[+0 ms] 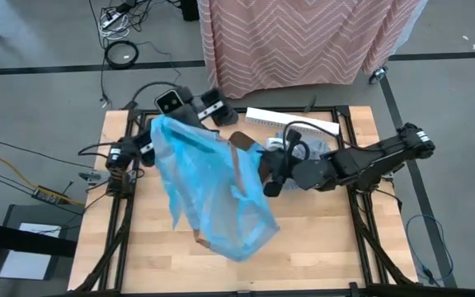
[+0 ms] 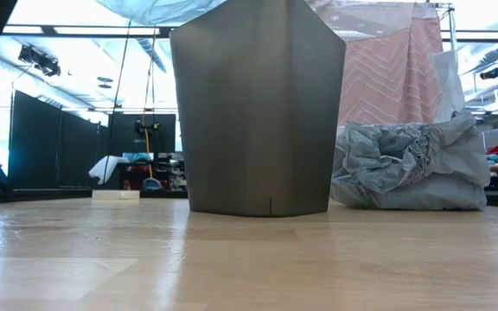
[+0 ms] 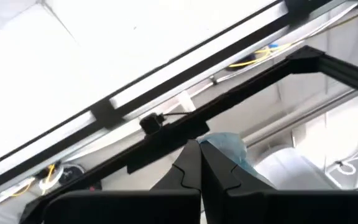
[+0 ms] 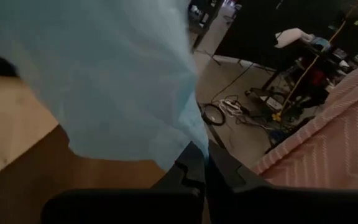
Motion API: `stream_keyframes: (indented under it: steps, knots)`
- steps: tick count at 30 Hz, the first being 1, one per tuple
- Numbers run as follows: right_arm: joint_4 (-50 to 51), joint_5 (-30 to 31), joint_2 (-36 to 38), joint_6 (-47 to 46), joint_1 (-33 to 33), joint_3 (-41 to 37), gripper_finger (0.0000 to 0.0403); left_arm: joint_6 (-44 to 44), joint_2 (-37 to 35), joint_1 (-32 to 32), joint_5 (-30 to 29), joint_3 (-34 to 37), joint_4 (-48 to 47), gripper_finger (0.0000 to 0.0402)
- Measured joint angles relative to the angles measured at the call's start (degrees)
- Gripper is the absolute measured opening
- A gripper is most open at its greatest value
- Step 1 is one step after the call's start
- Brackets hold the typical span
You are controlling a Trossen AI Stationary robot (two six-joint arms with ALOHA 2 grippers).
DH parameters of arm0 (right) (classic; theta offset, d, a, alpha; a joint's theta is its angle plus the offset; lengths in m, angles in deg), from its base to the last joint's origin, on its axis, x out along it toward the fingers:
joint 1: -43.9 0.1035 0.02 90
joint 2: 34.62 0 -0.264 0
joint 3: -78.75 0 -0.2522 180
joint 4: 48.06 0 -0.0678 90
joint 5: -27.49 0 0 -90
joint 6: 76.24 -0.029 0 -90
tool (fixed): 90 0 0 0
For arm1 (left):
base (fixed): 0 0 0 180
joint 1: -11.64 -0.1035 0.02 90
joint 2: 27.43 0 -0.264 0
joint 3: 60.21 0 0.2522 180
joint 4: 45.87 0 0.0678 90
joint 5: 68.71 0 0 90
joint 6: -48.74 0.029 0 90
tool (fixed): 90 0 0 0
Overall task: Place trash/remove bag and relplace
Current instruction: Insert the new blue trash bag into the black trash bin
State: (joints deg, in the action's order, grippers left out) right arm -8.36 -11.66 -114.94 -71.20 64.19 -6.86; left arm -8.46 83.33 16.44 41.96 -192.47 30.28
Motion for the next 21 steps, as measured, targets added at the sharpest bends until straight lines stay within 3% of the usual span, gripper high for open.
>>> stream_keyframes:
  steps: [7,13,17,21]
  knots:
    - [-0.02,3.3,0.16,1.15,2.58,-0.01,0.0,-6.47,9.78,0.52,4.28,-16.56,0.01,0.0]
    - [0.73,5.06,1.96,2.08,3.66,-0.01,0.0,-7.3,11.6,0.81,6.41,-13.64,0.06,0.0]
    - [1.47,5.05,2.23,1.3,4.44,-0.01,0.0,-6.53,14.18,0.81,15.81,-13.58,-1.65,0.0]
    - [3.14,4.56,2.23,0.61,5.11,-0.01,0.0,-11.22,14.77,0.83,28.17,-13.39,-12.17,0.0]
